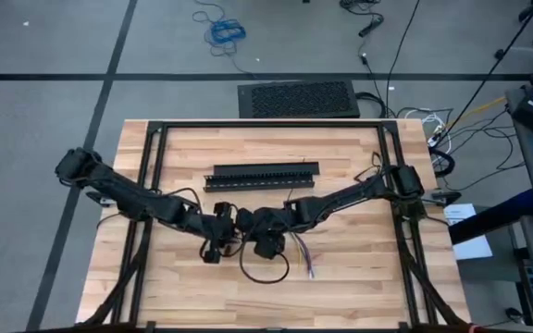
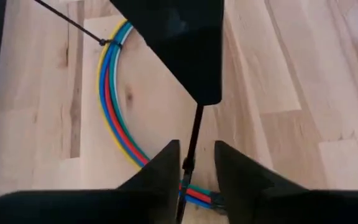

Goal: Ziptie cables
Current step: Wrap the cables together using a zip tie

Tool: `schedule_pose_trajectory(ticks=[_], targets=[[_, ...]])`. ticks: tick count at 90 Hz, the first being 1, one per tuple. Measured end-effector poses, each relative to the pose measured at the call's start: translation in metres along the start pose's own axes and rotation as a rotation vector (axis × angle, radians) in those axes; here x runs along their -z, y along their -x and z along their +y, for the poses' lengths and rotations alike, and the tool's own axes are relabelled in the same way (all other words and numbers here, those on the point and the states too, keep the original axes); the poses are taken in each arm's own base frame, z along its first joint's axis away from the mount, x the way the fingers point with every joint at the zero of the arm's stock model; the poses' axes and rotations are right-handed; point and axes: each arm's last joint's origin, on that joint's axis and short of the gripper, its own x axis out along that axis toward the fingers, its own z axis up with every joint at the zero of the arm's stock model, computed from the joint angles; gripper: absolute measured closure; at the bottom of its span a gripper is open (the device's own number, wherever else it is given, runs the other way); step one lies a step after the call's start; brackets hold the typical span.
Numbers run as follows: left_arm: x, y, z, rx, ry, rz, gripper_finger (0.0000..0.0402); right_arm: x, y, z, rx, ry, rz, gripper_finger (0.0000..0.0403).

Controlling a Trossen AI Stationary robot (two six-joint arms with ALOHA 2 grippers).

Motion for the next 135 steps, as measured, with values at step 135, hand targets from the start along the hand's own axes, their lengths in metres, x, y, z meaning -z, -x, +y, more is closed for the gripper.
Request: schedule_pose_trajectory(ticks=[135], targets=[[0.006, -0.0009, 0.0049, -0.042, 0.002, 0.039, 0.0265, 0.0042, 0.0004, -0.0066, 0.087, -0.034, 0.078, 0.0403]])
